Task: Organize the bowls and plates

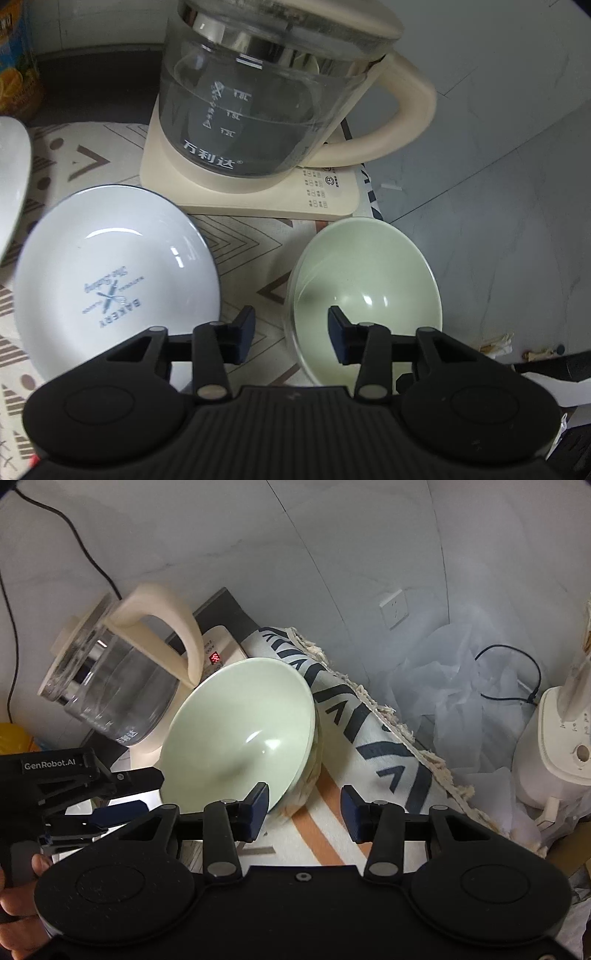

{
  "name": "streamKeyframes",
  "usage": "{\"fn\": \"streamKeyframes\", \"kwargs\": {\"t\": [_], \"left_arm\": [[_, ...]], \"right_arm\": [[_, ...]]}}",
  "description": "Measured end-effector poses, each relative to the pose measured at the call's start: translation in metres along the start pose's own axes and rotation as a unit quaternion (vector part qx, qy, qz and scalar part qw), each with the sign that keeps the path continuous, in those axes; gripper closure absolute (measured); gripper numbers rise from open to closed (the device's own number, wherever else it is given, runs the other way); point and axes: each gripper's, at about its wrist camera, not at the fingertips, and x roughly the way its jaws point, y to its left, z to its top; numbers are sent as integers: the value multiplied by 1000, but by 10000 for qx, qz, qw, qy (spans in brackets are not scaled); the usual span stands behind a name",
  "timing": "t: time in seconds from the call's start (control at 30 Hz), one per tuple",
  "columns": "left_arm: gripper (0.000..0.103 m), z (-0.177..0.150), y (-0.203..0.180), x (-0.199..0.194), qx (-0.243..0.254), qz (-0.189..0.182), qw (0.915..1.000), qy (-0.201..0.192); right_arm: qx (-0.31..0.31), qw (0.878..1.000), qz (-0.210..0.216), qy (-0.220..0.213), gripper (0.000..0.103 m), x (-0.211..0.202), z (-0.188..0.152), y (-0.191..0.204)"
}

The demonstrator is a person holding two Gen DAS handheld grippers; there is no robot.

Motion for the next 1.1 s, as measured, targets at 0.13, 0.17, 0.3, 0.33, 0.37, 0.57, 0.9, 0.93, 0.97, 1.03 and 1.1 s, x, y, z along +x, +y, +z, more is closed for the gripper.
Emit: {"fn": "streamKeyframes", "kwargs": {"t": [0.13,0.17,0.3,0.33,0.37,0.57,0.9,0.93,0.97,1.03,1.1], "left_arm": [[71,0,1,15,-128,29,9999,11],[74,-1,1,20,-143,21,9999,38],[84,-4,-3,33,-169,23,9998,123],[86,-4,-3,35,-202,64,9997,99],[89,-4,-3,36,-222,89,9997,80],[96,-4,-6,36,-144,178,9997,62],[96,-9,-11,0,-91,89,9998,-172],[96,-10,-10,-4,-94,65,9998,-167],[97,-11,-9,-7,-77,51,9998,-175],[97,-13,-8,-16,-51,14,9998,-200],[96,-16,-7,-27,-10,-15,9997,-237]], "right_arm": [[68,9999,25,136,66,13,4,0],[89,9998,26,162,67,16,5,0],[0,9998,-51,211,71,26,7,3],[6,9998,-95,202,71,27,8,3],[19,9997,-132,211,72,29,9,3],[-119,9994,-271,192,82,39,8,6],[-453,9986,-208,-167,83,11,5,18],[-443,9986,-202,-216,83,7,4,19],[-447,9984,-199,-267,83,3,3,20],[-466,9981,-195,-341,83,-4,0,25],[-444,9981,-170,-402,83,-12,-3,29]]}}
